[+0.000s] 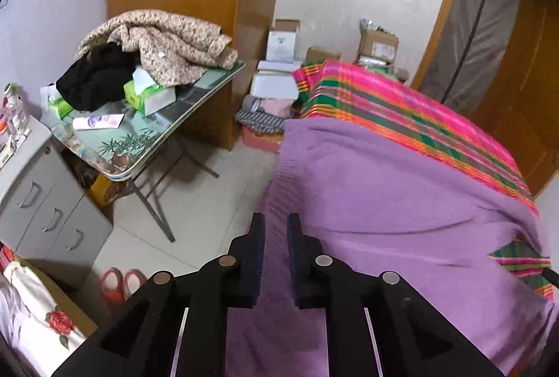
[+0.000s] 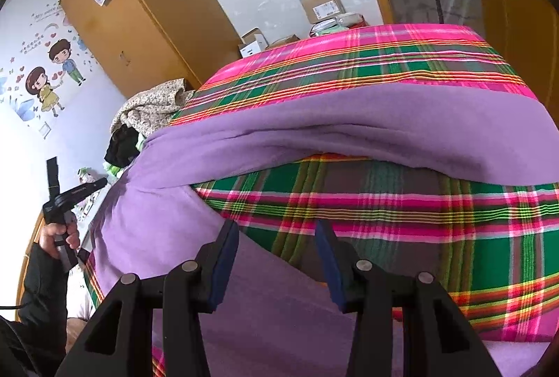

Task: Fold clothes

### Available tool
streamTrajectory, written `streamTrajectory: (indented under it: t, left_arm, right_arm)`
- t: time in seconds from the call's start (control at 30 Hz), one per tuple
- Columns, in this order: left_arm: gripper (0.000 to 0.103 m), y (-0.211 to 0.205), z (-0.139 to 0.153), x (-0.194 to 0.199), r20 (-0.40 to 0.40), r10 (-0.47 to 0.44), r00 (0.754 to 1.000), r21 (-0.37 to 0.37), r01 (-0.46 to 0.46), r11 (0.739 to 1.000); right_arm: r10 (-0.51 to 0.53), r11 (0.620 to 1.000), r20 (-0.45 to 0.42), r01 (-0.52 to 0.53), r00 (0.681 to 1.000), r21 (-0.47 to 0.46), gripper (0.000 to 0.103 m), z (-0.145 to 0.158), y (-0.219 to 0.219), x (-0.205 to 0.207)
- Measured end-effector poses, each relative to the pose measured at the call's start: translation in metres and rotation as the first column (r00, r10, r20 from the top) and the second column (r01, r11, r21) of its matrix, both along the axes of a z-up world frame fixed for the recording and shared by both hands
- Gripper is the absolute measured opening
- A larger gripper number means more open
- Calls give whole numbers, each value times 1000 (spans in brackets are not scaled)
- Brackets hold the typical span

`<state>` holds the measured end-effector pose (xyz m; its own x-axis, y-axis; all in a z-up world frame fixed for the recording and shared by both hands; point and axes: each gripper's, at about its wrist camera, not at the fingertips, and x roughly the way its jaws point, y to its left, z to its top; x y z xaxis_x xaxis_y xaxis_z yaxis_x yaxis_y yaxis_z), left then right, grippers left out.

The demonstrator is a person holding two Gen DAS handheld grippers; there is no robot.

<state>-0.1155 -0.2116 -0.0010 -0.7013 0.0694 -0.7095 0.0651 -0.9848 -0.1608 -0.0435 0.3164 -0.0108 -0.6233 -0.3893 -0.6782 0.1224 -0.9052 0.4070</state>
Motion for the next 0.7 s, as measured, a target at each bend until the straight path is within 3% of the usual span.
streamTrajectory:
  t: [0.2, 0.4, 0.53, 0.7]
  left_arm:
    - [25, 32, 4, 17, -8, -54, 999, 37, 54, 998]
    - [25, 94, 7, 24, -9, -172, 985, 38, 172, 984]
    - [26, 135, 7, 36, -16, -254, 967, 48, 254, 966]
    - [27, 171, -5, 55, 19, -353, 935, 46, 352, 935]
  right_arm:
    - [18, 999, 2, -18, 1000, 41, 46, 3, -1, -11]
    - [6, 995, -14, -5, 1000, 102, 46, 12, 15, -27]
    - [-42, 994, -24, 44, 999, 97, 46, 17, 31, -25]
    - [-4, 996, -11, 5, 1000, 84, 46, 10, 29, 0]
